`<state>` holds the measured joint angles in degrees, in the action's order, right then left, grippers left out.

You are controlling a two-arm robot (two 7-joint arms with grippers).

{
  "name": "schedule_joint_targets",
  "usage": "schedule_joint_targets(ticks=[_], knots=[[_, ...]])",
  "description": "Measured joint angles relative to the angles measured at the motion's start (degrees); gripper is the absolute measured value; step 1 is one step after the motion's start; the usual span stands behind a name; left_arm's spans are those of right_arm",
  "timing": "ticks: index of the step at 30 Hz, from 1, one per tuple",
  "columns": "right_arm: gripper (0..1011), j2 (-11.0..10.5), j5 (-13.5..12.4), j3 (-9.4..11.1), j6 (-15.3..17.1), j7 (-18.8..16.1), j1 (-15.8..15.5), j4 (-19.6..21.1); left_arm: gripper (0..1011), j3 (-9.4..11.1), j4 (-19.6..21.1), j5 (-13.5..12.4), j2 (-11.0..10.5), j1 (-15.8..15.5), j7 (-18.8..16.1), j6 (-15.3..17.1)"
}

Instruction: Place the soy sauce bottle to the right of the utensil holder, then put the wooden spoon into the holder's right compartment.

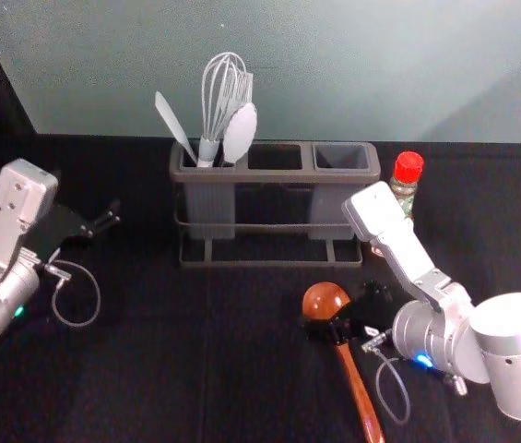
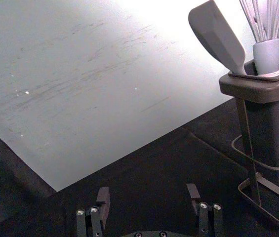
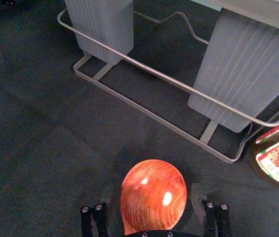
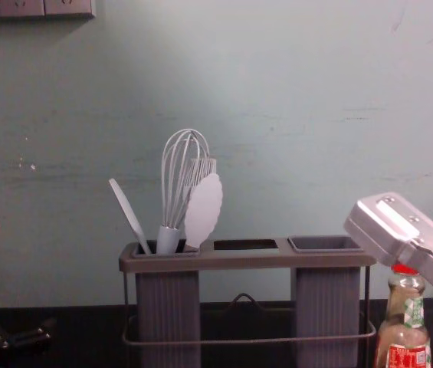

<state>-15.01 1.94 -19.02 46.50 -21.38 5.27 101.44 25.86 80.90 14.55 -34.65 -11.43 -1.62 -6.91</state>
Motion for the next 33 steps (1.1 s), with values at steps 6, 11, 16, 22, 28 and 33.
schedule_joint_targets(ticks=[6, 11, 16, 22, 28, 33], knots=[[1003, 0.7, 0.8, -0.2, 0.5, -0.6, 0.8, -1.0, 1011, 0.0, 0.0, 0.0, 0.0, 0.0, 0.0, 0.0], [1002, 1.2, 1.5, -0.2, 0.6, -1.1, 1.2, -1.6, 1011, 0.0, 0.0, 0.0, 0.0, 0.0, 0.0, 0.0], [1002, 1.6, 2.2, -0.3, 0.9, -1.4, 1.4, -1.9, 1011, 0.0, 0.0, 0.0, 0.0, 0.0, 0.0, 0.0], [1002, 2.1, 3.0, -0.2, 0.9, -1.9, 1.5, -2.3, 1011, 0.0, 0.0, 0.0, 0.0, 0.0, 0.0, 0.0], [1003, 2.5, 3.7, -0.1, 1.2, -2.4, 1.7, -2.7, 1011, 0.0, 0.0, 0.0, 0.0, 0.0, 0.0, 0.0], [1003, 2.9, 4.3, 0.2, 1.3, -2.8, 1.7, -3.0, 1011, 0.0, 0.0, 0.0, 0.0, 0.0, 0.0, 0.0]])
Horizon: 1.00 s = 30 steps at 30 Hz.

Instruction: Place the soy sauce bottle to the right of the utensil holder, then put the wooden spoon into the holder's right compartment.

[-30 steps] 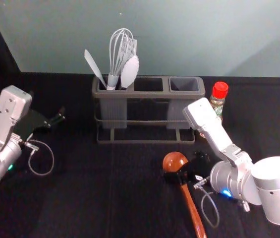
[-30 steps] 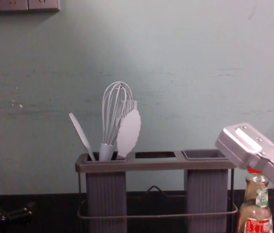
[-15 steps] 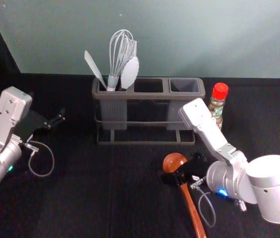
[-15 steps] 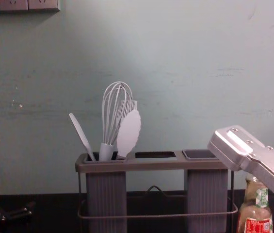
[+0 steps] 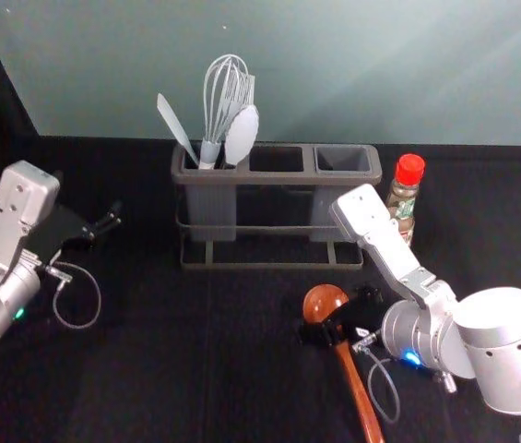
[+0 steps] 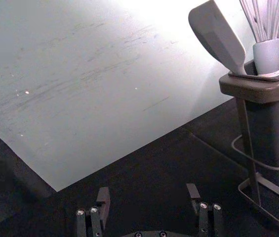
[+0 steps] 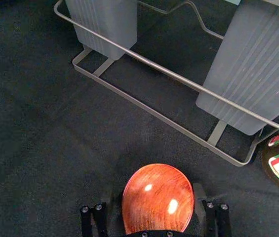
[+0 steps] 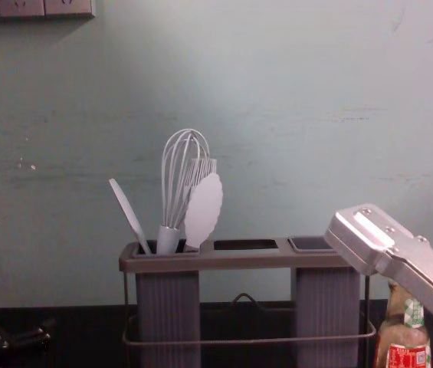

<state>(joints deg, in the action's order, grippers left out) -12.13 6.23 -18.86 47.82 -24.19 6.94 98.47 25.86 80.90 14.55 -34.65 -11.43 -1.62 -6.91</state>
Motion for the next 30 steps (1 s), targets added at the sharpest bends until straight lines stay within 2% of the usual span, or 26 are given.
schedule_joint_targets(ticks=[16, 23, 24, 30], knots=[[1003, 1.0, 1.5, 0.6, -0.7, -0.8, -0.1, -0.8, 1011, 0.0, 0.0, 0.0, 0.0, 0.0, 0.0, 0.0], [898, 1.1, 1.7, 1.1, -1.2, -1.1, -0.5, -0.8, 1011, 0.0, 0.0, 0.0, 0.0, 0.0, 0.0, 0.0], [855, 1.1, 1.7, 1.2, -1.3, -1.1, -0.5, -0.8, 1011, 0.0, 0.0, 0.0, 0.0, 0.0, 0.0, 0.0], [846, 1.1, 1.7, 1.5, -1.3, -1.4, -0.7, -0.8, 1011, 0.0, 0.0, 0.0, 0.0, 0.0, 0.0, 0.0]])
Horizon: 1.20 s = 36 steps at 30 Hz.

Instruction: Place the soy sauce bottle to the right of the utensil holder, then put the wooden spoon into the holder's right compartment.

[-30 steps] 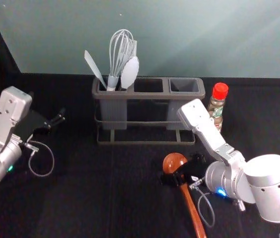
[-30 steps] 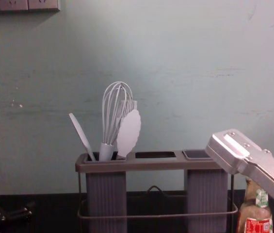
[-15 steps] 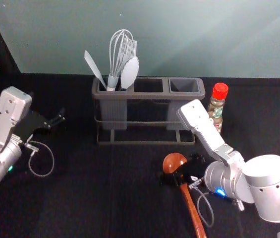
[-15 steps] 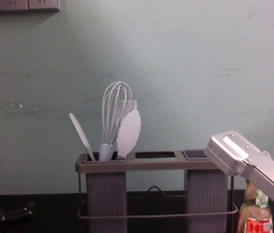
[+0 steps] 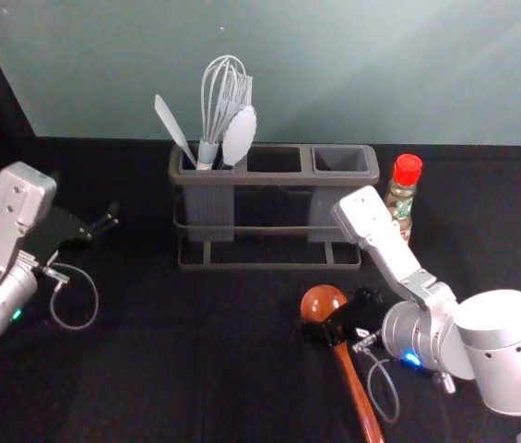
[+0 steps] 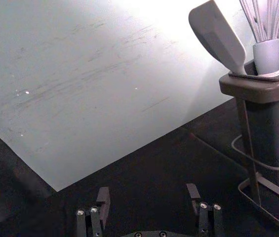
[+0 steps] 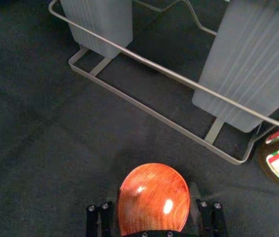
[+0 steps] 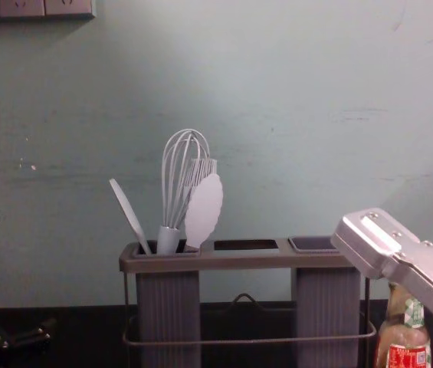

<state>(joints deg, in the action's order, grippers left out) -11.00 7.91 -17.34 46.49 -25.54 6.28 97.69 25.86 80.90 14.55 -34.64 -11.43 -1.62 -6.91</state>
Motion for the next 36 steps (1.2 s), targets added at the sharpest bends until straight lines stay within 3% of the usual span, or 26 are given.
schedule_joint_targets(ticks=[12, 13, 16, 23, 26, 29, 36], knots=[[846, -1.4, -0.7, 1.4, -1.3, -0.4, -3.1, 6.8, 1011, 0.0, 0.0, 0.0, 0.0, 0.0, 0.0, 0.0], [846, -2.1, -1.1, 1.9, -3.0, -0.4, -4.9, 9.6, 1011, 0.0, 0.0, 0.0, 0.0, 0.0, 0.0, 0.0], [847, -2.6, -1.7, 2.7, -5.6, -0.1, -6.7, 11.8, 1011, 0.0, 0.0, 0.0, 0.0, 0.0, 0.0, 0.0], [846, -4.4, -3.4, 5.3, -18.1, 2.5, -12.9, 17.3, 1011, 0.0, 0.0, 0.0, 0.0, 0.0, 0.0, 0.0], [846, -5.5, -4.3, 7.0, -25.8, 4.0, -16.3, 19.7, 1011, 0.0, 0.0, 0.0, 0.0, 0.0, 0.0, 0.0], [847, -6.0, -4.9, 8.0, -29.6, 4.9, -17.8, 20.6, 1011, 0.0, 0.0, 0.0, 0.0, 0.0, 0.0, 0.0], [846, -6.4, -6.3, 10.6, -43.7, 8.4, -21.6, 21.3, 1011, 0.0, 0.0, 0.0, 0.0, 0.0, 0.0, 0.0]])
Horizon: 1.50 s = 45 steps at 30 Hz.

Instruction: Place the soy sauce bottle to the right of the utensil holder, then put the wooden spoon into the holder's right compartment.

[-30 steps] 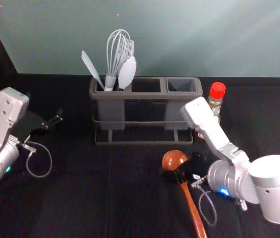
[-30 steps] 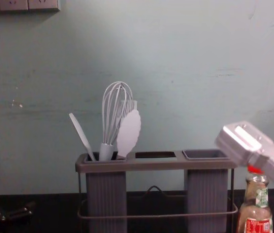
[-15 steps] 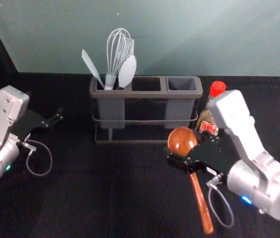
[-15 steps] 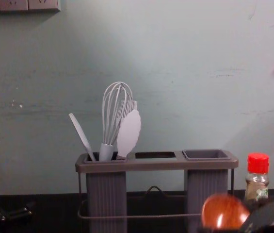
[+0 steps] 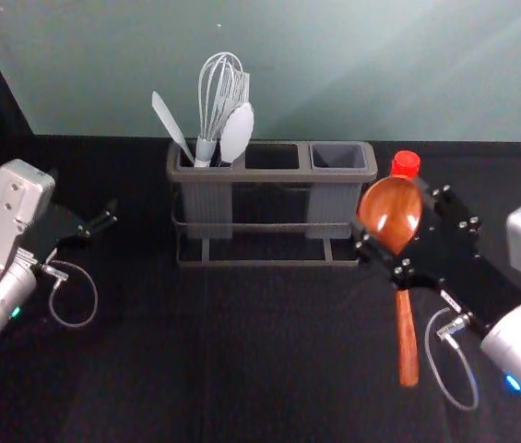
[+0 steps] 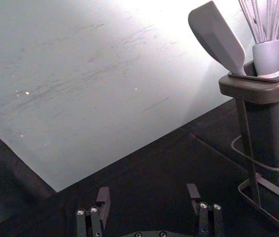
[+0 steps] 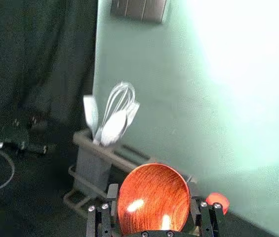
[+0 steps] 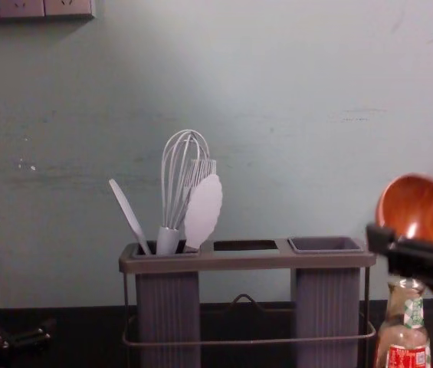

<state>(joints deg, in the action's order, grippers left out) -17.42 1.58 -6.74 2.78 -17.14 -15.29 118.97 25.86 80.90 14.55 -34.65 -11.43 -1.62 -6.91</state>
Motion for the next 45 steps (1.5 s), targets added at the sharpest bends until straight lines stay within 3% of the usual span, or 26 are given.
schedule_joint_targets(ticks=[2, 3, 7, 9, 45], knots=[[846, -0.2, -0.3, 0.4, -3.7, 0.7, -0.6, -0.4, 1011, 0.0, 0.0, 0.0, 0.0, 0.0, 0.0, 0.0], [846, -0.2, -0.3, 0.4, -3.7, 0.7, -0.6, -0.4, 1011, 0.0, 0.0, 0.0, 0.0, 0.0, 0.0, 0.0], [846, -0.7, -0.9, 0.8, -9.4, 1.7, -1.4, -1.2, 1011, 0.0, 0.0, 0.0, 0.0, 0.0, 0.0, 0.0], [846, -1.0, -1.0, 0.8, -10.7, 2.0, -1.6, -1.4, 1011, 0.0, 0.0, 0.0, 0.0, 0.0, 0.0, 0.0], [846, -1.3, -0.6, 0.6, -10.9, 2.8, -1.7, -1.5, 1011, 0.0, 0.0, 0.0, 0.0, 0.0, 0.0, 0.0]])
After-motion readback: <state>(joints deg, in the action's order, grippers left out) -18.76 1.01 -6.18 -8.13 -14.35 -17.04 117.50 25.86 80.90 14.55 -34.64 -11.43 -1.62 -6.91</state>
